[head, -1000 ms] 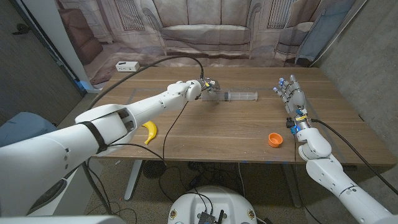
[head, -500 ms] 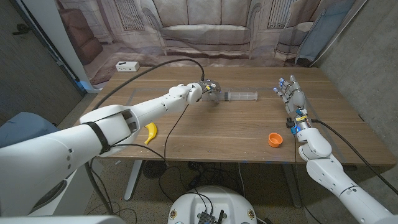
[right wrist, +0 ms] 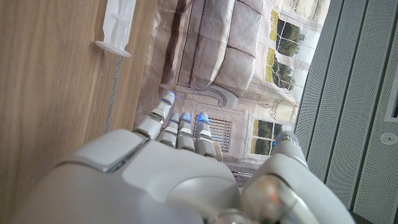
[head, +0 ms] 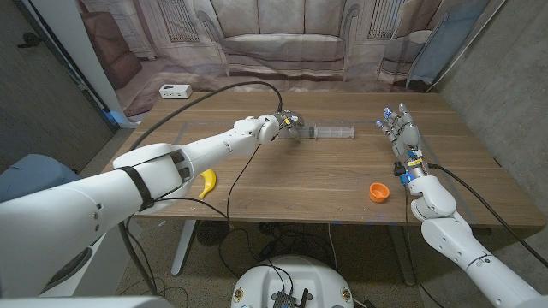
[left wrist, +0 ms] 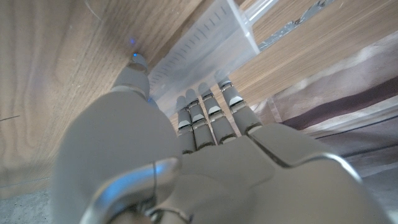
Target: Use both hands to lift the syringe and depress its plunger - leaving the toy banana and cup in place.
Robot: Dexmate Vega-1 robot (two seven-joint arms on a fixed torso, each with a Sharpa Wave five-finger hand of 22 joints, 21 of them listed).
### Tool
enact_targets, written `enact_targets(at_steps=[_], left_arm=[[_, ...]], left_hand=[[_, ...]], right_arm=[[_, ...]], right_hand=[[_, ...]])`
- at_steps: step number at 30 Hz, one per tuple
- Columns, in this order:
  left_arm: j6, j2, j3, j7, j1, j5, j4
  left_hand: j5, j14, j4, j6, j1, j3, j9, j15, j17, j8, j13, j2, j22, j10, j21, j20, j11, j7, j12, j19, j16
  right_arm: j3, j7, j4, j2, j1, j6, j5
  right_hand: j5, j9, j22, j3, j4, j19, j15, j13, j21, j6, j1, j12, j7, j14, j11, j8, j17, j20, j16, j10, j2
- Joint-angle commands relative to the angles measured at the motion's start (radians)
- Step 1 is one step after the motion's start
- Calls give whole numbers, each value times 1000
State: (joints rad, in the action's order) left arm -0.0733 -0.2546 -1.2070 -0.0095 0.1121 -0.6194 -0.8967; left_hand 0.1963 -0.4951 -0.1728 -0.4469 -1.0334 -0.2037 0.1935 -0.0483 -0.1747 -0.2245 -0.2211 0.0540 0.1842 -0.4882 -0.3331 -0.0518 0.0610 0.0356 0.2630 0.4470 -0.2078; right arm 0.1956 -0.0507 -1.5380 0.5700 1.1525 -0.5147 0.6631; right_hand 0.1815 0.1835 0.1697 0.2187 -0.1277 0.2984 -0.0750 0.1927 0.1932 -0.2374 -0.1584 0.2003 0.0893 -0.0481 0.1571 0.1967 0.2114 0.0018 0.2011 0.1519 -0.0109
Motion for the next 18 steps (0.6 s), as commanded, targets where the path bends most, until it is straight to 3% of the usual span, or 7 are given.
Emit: enact_targets(at_steps=[1,18], left_arm=[[-15,0,-5,11,8,2,-4],[-9,15,-8,13,21,22,13]], left_hand=[[-3,-14,-1,-13,-22,-13,1,0,-3,-2,-3,3,3,-12,-5,-1,1,0,9,13,-6],[4,-31,-13,-30,-120,-59,3,1,-3,1,-11,27,4,-24,-14,-1,-2,7,9,48,0]], right_arm=[[4,4,5,-2,-4,-1,1],[9,12,12,-5,-8,1,7]], right_hand=[[4,5,3,-4,-3,7,-9,4,2,-5,-7,5,3,-2,1,-2,4,4,8,8,-1],[4,5,3,-6,-3,7,-8,4,2,-5,-8,5,4,-3,1,-2,4,5,8,9,-1]])
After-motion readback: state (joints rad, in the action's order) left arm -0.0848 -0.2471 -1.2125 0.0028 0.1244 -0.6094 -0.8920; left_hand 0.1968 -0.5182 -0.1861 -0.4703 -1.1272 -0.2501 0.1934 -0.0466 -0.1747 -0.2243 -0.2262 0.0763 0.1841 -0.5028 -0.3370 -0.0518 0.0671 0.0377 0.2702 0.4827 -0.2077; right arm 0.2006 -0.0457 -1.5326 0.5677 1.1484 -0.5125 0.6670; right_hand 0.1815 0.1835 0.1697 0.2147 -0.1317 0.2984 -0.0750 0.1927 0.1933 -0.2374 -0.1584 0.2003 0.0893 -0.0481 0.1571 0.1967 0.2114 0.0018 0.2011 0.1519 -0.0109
